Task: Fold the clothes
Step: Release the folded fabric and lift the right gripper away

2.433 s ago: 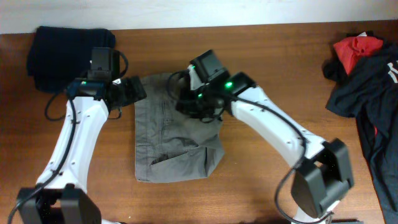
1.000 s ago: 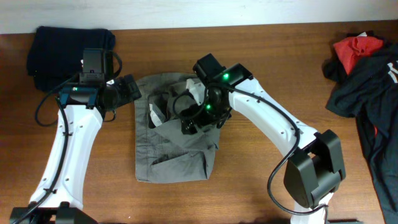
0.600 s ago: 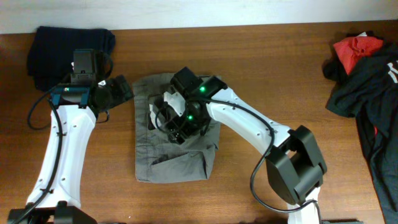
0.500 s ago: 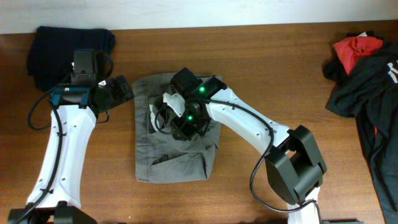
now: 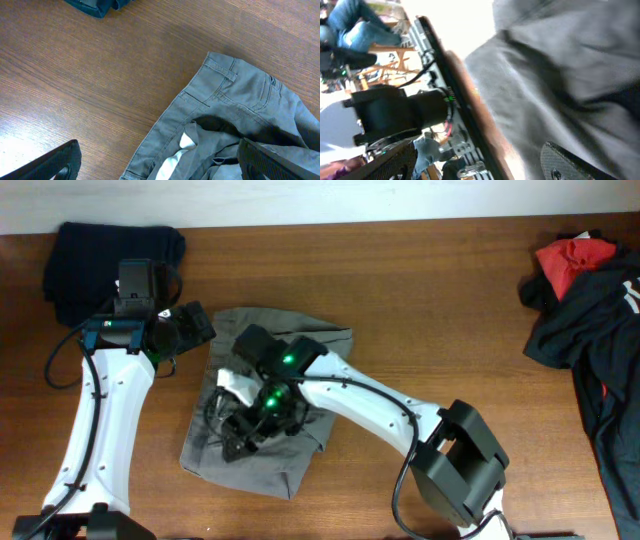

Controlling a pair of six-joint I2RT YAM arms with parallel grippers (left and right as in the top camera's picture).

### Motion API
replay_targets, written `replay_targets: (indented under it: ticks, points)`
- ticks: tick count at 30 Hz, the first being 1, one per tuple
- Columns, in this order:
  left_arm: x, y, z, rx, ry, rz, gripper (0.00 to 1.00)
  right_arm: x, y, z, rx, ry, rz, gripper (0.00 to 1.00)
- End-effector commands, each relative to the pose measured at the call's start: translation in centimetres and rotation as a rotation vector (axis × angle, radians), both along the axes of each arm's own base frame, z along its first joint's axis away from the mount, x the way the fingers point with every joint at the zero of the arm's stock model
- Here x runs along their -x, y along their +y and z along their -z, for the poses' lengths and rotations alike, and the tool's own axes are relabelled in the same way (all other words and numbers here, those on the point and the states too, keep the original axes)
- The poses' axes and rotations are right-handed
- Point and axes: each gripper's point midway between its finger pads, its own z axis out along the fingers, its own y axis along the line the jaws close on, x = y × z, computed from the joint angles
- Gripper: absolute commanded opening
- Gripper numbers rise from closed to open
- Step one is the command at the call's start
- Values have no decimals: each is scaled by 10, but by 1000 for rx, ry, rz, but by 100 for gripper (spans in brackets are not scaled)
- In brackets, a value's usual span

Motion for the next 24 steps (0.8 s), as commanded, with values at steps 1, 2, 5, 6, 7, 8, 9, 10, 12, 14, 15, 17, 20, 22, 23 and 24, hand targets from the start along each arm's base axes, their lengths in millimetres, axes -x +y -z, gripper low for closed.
replay_targets:
  ticks: [1,2,5,6,7,8,9,10,12,14,15,17,20,22,23,24]
  points:
    - [3,4,-7,-2,-21,-25,99,-59,-34,-13,142,-164,155,84]
    - [3,4,-7,-2,-21,-25,99,-75,-47,-20,179,-206,207,84]
    - [4,4,-7,-2,-21,-24,99,-149,-116,-54,285,-336,466,93]
    - [3,-3,-7,31,-19,-6,99,-175,-148,-51,301,-314,555,93]
    - [3,-11,-6,69,-17,26,99,-183,-162,-45,319,-295,587,93]
    - [3,-15,-5,81,-15,48,98,-186,-167,-40,328,-285,597,93]
    - [3,-16,-5,83,-12,65,98,-188,-172,-37,337,-276,606,93]
    - [4,-16,-4,83,-6,68,94,-190,-176,-31,348,-264,613,93]
    - [9,-18,1,89,25,74,81,-193,-182,-24,361,-247,624,93]
    - [11,-27,7,115,51,138,80,-195,-185,-22,367,-243,631,94]
    - [11,-33,10,133,61,187,80,-196,-187,-22,367,-243,636,94]
    - [10,-43,18,164,81,254,80,-198,-188,-22,364,-247,642,94]
    - [8,-54,38,208,134,328,87,-200,-192,-22,367,-244,648,95]
    - [8,-69,52,277,165,421,92,-199,-197,-21,376,-235,653,96]
    - [9,-82,60,340,179,491,94,-200,-201,-21,380,-230,661,97]
    - [10,-93,66,395,188,545,95,-202,-206,-21,383,-226,671,97]
